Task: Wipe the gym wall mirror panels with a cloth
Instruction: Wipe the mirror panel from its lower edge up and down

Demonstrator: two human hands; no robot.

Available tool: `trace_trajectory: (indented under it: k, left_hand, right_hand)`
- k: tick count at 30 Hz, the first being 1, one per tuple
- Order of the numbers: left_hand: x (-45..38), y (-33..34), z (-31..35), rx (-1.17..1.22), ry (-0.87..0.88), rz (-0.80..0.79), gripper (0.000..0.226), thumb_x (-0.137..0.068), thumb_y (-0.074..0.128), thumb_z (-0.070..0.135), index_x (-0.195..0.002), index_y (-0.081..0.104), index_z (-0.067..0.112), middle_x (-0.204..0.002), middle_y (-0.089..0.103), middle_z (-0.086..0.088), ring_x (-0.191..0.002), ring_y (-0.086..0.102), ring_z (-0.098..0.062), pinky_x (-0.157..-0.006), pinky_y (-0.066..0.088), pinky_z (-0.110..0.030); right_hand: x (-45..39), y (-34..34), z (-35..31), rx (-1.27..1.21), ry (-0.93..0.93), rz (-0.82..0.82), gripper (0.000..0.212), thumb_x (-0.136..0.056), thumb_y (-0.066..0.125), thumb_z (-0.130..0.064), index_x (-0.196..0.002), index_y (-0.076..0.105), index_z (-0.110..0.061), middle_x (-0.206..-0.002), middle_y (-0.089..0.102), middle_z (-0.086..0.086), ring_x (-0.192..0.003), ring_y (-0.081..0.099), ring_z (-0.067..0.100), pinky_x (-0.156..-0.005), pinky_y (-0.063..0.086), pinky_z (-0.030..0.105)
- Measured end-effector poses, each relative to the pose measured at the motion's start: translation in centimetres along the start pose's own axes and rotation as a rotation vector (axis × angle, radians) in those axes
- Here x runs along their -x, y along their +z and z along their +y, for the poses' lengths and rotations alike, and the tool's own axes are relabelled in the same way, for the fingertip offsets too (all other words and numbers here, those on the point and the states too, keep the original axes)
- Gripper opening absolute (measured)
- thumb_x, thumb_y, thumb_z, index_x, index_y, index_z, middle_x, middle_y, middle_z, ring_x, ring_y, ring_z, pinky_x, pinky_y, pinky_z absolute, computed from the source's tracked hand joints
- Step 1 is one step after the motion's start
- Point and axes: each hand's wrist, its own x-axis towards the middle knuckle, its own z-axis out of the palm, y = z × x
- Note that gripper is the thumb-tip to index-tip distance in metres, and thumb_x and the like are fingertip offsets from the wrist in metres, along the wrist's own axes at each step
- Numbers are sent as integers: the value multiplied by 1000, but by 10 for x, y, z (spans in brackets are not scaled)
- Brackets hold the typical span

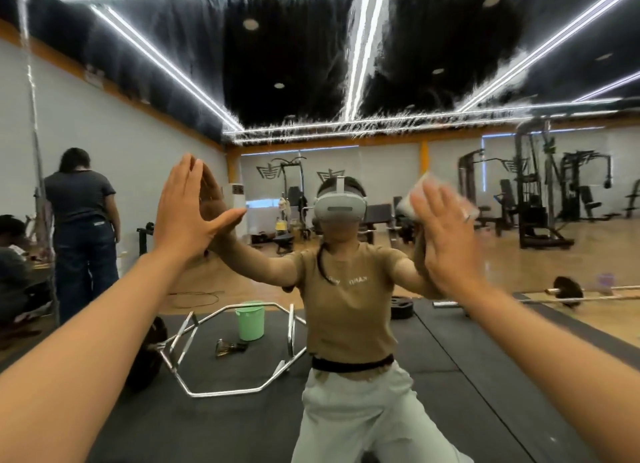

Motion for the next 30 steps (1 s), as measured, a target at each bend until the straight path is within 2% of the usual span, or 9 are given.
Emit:
trace_trajectory:
  k: [3,6,9,12,15,19,22,24,30]
  left_hand:
    - [0,0,3,-16,-6,0,117,-70,62,69,-158,11,12,-167,4,-3,-153,1,-21,-124,10,-42]
    - [1,-1,8,-36,-11,-11,123,-67,71,65,-158,10,10,-167,4,-5,-153,1,-23,-124,8,-40]
    - [1,-3,11,-61,-11,-5,129,-63,78,63,-157,8,7,-166,5,-8,-153,2,-25,-123,10,-42]
    - [1,-3,12,-73,-11,-8,132,-59,80,63,-156,10,6,-165,8,-10,-152,6,-27,-123,14,-45]
    - [1,-3,12,-93,-27,-20,136,-53,70,71,-156,10,5,-165,7,-10,-152,6,-27,-123,15,-46]
    - [1,-4,14,-89,-25,-24,136,-52,65,71,-157,10,5,-166,5,-10,-153,3,-26,-124,12,-45]
    - [1,-6,16,-80,-28,-30,134,-54,68,69,-156,9,5,-166,6,-10,-153,4,-27,-123,13,-45]
    - [0,-4,16,-99,-23,-29,134,-56,71,68,-157,8,5,-166,5,-10,-153,2,-27,-124,11,-44]
    - [0,1,12,-130,-10,-6,130,-62,76,65,-156,9,5,-165,7,-10,-152,4,-27,-123,10,-42]
  right_hand:
    - [89,10,4,64,-139,-121,82,-85,58,7,-155,27,-21,-164,21,4,-152,15,25,-119,17,44]
    - [137,1,14,78,-216,-269,73,-87,45,0,-155,29,-23,-162,26,0,-150,21,26,-117,22,48]
    - [114,-16,18,79,-226,-320,71,-86,47,-5,-154,31,-22,-161,29,4,-150,23,24,-120,19,40]
    - [43,-34,24,28,58,-137,60,-96,38,-11,-154,29,-22,-163,23,3,-151,15,20,-121,9,31]
    - [-48,-57,39,62,316,11,61,-98,40,-1,-154,28,-21,-164,15,3,-151,9,21,-121,9,37]
    - [-91,-64,51,141,393,70,61,-97,40,-3,-154,25,-21,-164,13,4,-152,7,23,-123,12,49]
    - [-39,-46,37,140,377,153,56,-98,38,-4,-152,27,-19,-160,22,5,-149,19,25,-122,18,48]
    - [29,-31,27,73,353,132,53,-100,38,-4,-151,30,-18,-159,24,7,-148,20,25,-123,9,33]
    - [195,-10,15,-44,342,-208,60,-100,27,-23,-157,13,-40,-166,7,-11,-153,6,19,-121,-1,25]
